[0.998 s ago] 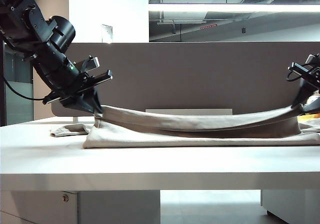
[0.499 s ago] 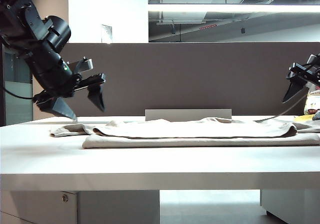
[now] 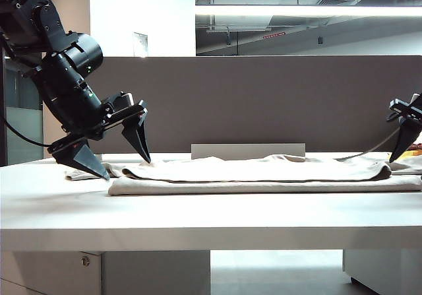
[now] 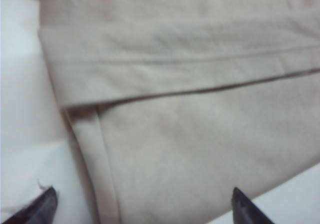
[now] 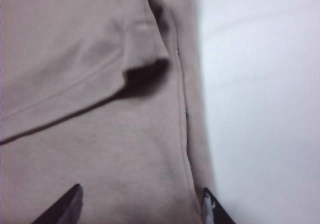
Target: Fold the bottom side of the T-shirt horizontally towards the center, about one-third of the way, then fold the sleeve back towards the center, creating a straight line along the edge of the T-shirt, and finally fold the bottom of the T-shirt up towards the top, creating a neat rectangle.
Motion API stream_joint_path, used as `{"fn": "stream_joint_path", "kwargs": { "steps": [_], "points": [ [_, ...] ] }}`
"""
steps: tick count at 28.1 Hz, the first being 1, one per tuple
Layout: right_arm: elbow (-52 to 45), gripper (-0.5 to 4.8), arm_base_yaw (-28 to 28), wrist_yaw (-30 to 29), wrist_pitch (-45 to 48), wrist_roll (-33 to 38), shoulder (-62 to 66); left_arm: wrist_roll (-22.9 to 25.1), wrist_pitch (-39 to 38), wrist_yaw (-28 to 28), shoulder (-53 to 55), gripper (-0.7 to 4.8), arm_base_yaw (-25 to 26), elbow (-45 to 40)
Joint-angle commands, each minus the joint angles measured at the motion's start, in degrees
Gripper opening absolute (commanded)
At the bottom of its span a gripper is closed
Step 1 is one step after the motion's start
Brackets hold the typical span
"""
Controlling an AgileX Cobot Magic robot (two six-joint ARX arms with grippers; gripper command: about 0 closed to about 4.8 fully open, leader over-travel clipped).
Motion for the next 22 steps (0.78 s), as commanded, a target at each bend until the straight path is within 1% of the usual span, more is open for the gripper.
{"fn": "stream_joint_path", "kwargs": {
  "steps": [1, 5, 10, 14, 17, 21, 22],
  "points": [
    [0.2, 3.06, -0.1, -0.1, -0.5, -0.3, -0.3, -0.2, -1.6, -0.1, -0.2, 4.79, -0.7, 0.1],
    [0.2, 3.06, -0.1, 0.2, -1.7, -0.7, -0.3, -0.2, -2.8, -0.2, -0.2, 4.79, -1.4, 0.1],
    [0.2, 3.06, -0.1, 2.6, -3.0, -2.3, -0.3, -0.2, -3.1, -0.3, 0.2, 4.79, -1.5, 0.0],
    [0.2, 3.06, -0.1, 2.8, -2.9, -3.0, -0.3, -0.2, -3.3, -0.3, 0.8, 4.79, -1.5, 0.0],
    [0.2, 3.05, 0.0, 3.4, -3.0, -3.0, -0.3, -0.2, -3.0, -0.2, 1.5, 4.25, -1.5, 0.0],
    [0.2, 3.04, 0.2, 4.1, -3.0, -3.0, -0.3, -0.2, -2.9, -0.2, 2.2, 4.2, -1.5, 0.0],
    [0.2, 2.94, 0.2, 4.1, -3.0, -3.0, -0.3, -0.2, -2.8, -0.1, 2.4, 4.09, -1.5, 0.0]
  ]
}}
